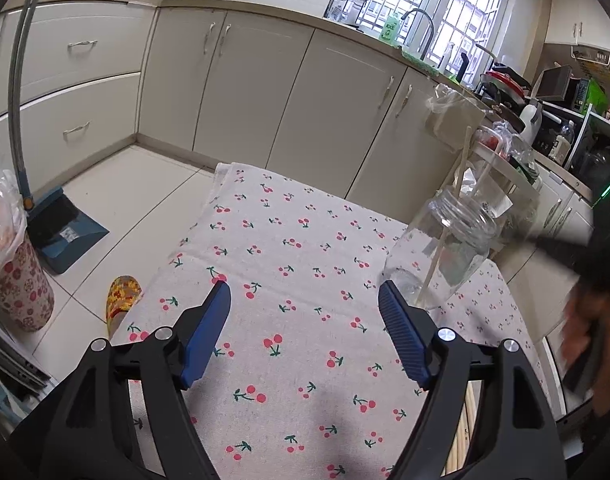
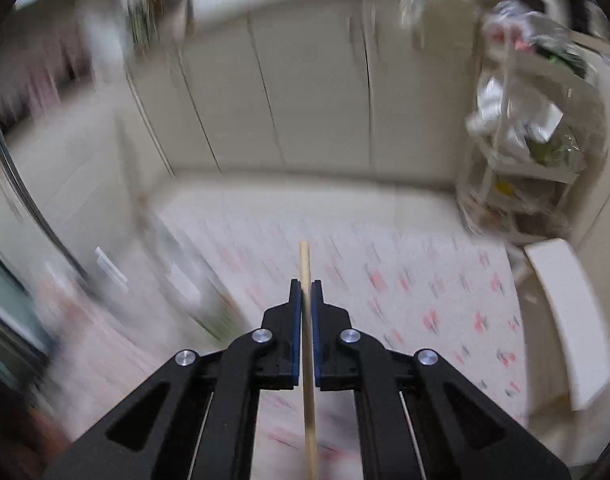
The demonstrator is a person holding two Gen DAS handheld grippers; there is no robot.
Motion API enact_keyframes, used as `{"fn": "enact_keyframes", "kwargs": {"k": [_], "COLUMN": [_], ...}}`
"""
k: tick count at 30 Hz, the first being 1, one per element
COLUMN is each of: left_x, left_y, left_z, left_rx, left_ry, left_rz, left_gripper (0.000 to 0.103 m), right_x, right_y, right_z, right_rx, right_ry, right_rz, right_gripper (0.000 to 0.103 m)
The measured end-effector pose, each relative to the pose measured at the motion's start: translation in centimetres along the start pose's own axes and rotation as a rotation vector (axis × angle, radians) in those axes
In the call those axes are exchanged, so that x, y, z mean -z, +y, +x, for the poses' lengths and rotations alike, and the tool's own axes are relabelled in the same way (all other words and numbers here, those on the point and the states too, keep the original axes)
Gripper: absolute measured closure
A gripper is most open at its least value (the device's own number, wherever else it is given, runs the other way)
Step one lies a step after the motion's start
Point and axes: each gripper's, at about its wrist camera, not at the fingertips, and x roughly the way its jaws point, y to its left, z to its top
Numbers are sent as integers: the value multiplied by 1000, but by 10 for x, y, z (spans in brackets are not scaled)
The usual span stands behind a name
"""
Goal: Organize utensils
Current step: 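Carry the stick in the right tool over the jar and open to drop it in, then lower the left tool onto another wooden stick and close on it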
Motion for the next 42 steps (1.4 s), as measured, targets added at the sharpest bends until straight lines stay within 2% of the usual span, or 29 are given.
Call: {"fn": "enact_keyframes", "kwargs": {"k": [3, 5, 6, 8, 11, 17, 24, 29, 31, 32, 34, 37, 38, 41, 42], "left_x": [1, 2, 3, 3, 3, 4, 4, 4, 4, 4, 4, 6, 7, 11, 13], "left_y": [-2, -3, -4, -2, 1, 4, 6, 2, -3, -6, -14, -30, -37, -59, -68], "left_z": [-1, -1, -1, -1, -1, 0, 3, 4, 6, 7, 13, 19, 21, 27, 30], "left_rx": [7, 9, 9, 11, 17, 32, 41, 27, 22, 18, 21, 17, 16, 25, 25], "left_ry": [-2, -1, -2, -3, 1, -2, 1, 7, 27, 40, 91, 160, 176, 227, 245], "left_rz": [-4, -6, -4, -6, -20, -33, -51, -31, -8, 6, 42, 107, 128, 191, 216], "left_gripper": [30, 30, 30, 29, 29, 28, 27, 26, 25, 25, 25, 25, 25, 25, 25], "right_x": [-32, -43, -48, -54, -56, -45, -20, 5, 16, 21, 32, 64, 81, 125, 135], "right_y": [24, 38, 44, 56, 61, 49, 50, 55, 51, 47, 38, 25, 21, 14, 13], "right_z": [-33, -44, -46, -42, -19, 31, 37, 27, 17, 8, -7, -28, -29, -27, -26], "right_rx": [-131, -157, -143, -121, -68, -6, 8, 0, 1, 1, 7, 47, 63, 85, 93], "right_ry": [-238, -359, -409, -483, -506, -462, -404, -292, -241, -225, -191, -59, 26, 196, 227], "right_rz": [101, 143, 150, 163, 173, 190, 104, 28, 21, 36, 60, 66, 62, 50, 48], "right_gripper": [98, 98, 98, 98, 97, 97, 97, 96, 83, 71, 67, 67, 67, 72, 74]}}
